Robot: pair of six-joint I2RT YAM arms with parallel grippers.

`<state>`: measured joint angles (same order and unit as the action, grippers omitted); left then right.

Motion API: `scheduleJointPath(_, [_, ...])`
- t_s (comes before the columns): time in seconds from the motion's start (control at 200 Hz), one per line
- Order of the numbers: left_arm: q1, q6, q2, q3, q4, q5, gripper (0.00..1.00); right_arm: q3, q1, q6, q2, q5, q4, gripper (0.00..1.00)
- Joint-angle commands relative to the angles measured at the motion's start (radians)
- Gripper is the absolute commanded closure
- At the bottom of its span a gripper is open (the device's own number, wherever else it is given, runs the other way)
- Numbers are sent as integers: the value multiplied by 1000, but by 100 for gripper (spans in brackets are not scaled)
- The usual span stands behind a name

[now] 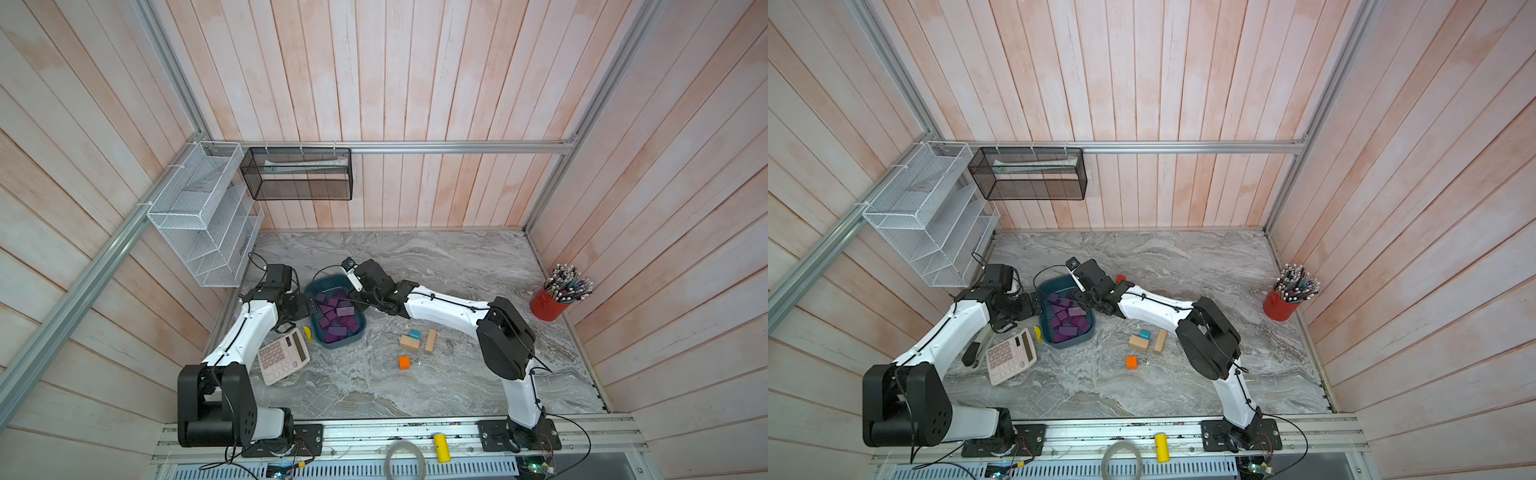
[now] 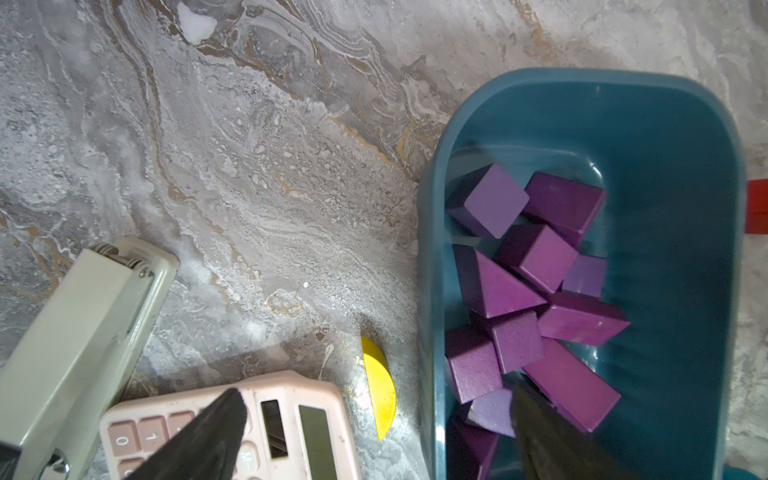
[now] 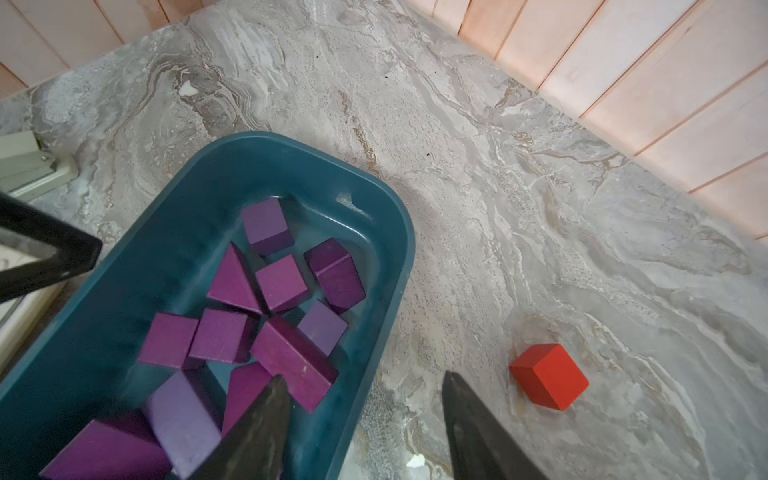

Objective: Pick purple bricks into the storage bin
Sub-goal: Place the building block in the storage box, then pick up the storage box at the center of the board.

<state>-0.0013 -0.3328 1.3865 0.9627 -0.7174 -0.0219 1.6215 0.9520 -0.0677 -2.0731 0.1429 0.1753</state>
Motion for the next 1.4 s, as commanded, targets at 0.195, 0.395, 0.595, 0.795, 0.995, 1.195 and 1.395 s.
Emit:
scheduleJointPath(0.195, [-6, 12, -3, -1, 15, 0, 0, 79, -19, -171, -126, -110, 104, 49])
scheduleJointPath(0.395, [-8, 15, 0, -1, 15, 1, 0, 89, -27, -189, -155, -115, 113, 56])
scheduleJointPath(0.595, [-11, 14, 2, -1, 13, 2, 0, 98, -29, -205, -163, -129, 120, 72])
scheduleJointPath(0.795, [-17, 13, 1, -1, 10, 15, 0, 143, -29, -243, -173, -138, 148, 85])
scheduleJointPath(0.995, [-19, 15, -6, -1, 11, 17, 0, 165, -28, -259, -207, -126, 180, 87])
scheduleJointPath(1.195, [-20, 15, -7, -1, 13, 11, 0, 186, -27, -257, -198, -110, 190, 100])
scheduleJointPath(1.395, [-19, 14, -11, -1, 12, 14, 0, 214, -32, -260, -155, -103, 202, 100])
